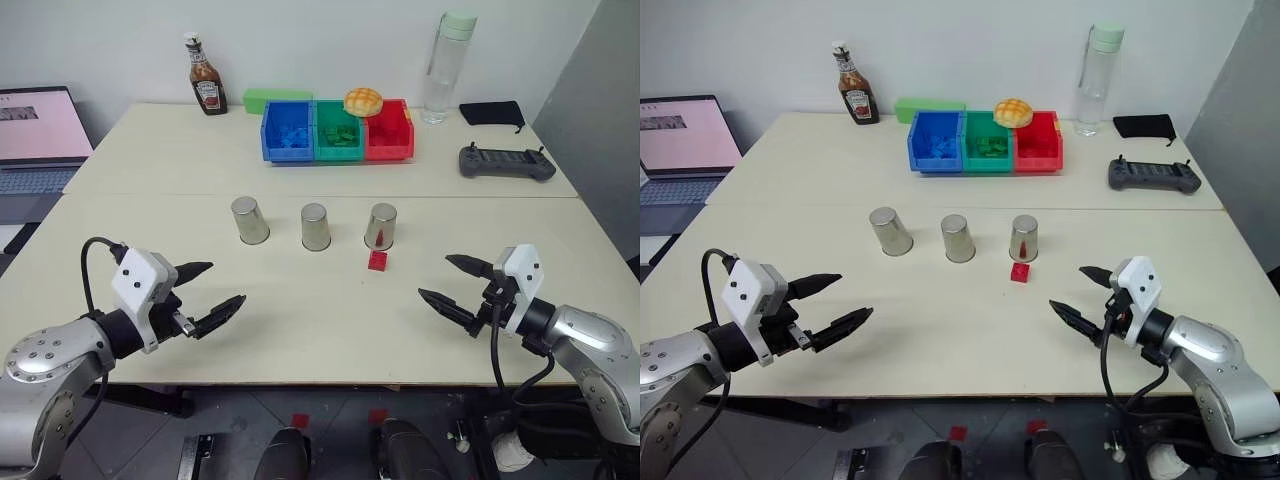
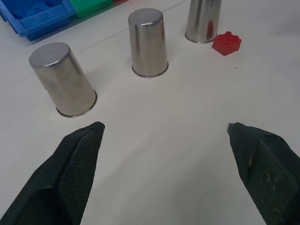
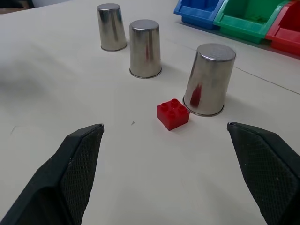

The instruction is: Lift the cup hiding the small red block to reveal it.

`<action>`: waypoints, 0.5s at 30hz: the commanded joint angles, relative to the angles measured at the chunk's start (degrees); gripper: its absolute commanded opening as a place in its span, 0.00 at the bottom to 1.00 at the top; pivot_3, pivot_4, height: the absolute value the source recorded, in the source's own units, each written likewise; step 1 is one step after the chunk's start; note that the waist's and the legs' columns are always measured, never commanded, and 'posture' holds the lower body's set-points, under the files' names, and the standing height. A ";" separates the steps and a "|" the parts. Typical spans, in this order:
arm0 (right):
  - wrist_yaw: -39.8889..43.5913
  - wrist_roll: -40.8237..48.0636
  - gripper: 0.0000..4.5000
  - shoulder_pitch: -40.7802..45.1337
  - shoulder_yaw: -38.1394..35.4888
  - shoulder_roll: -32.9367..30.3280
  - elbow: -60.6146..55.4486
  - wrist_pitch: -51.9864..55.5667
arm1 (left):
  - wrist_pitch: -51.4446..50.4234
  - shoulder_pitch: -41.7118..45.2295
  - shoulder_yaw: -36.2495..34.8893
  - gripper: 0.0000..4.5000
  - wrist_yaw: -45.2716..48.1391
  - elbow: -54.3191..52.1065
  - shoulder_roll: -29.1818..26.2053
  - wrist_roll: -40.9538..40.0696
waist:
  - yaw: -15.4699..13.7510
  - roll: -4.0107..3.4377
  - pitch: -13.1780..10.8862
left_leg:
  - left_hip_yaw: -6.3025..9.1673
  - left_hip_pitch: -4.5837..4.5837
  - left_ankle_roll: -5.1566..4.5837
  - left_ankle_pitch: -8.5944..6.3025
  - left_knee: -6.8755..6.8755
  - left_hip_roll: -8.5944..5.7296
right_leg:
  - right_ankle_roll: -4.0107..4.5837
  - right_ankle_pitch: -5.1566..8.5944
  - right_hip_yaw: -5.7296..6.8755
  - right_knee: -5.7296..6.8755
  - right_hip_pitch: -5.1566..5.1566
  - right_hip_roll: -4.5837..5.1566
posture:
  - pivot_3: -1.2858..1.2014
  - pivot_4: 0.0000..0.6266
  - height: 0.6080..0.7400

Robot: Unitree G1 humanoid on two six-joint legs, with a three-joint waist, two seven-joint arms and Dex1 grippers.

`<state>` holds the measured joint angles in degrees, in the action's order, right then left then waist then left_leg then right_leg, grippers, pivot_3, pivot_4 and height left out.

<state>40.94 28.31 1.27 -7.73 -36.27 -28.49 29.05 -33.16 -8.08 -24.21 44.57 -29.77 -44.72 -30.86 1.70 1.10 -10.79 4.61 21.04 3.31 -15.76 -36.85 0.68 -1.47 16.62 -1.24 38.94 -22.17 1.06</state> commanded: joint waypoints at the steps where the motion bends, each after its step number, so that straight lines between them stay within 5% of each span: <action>1: 0.10 0.74 1.00 0.03 -1.03 -0.56 -2.37 -0.55 | 0.95 0.46 -0.51 1.00 0.47 -0.54 -0.70 -0.29 | 0.00 0.00 0.00 | 0.00 0.00 0.00 0.00 -0.01 0.00 | 0.00 0.00 0.00 0.00 0.00 0.00 | 0.52 0.24 1.00; 15: 0.22 0.47 1.00 -0.32 -0.86 -0.20 -2.18 -1.25 | 0.47 0.83 -0.03 1.00 0.55 -0.77 -1.14 -0.43 | 0.00 0.00 0.00 | 0.00 0.00 0.00 0.00 -0.01 0.00 | 0.00 0.00 0.00 0.00 0.00 0.00 | 0.52 0.24 1.00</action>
<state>40.98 28.29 0.90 -7.73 -36.27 -28.92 29.04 -33.18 -7.94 -24.11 44.67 -29.56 -44.96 -30.90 1.70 1.10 -10.79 4.62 21.04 3.31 -15.76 -36.86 0.68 -1.47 16.62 -1.24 38.95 -22.17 1.06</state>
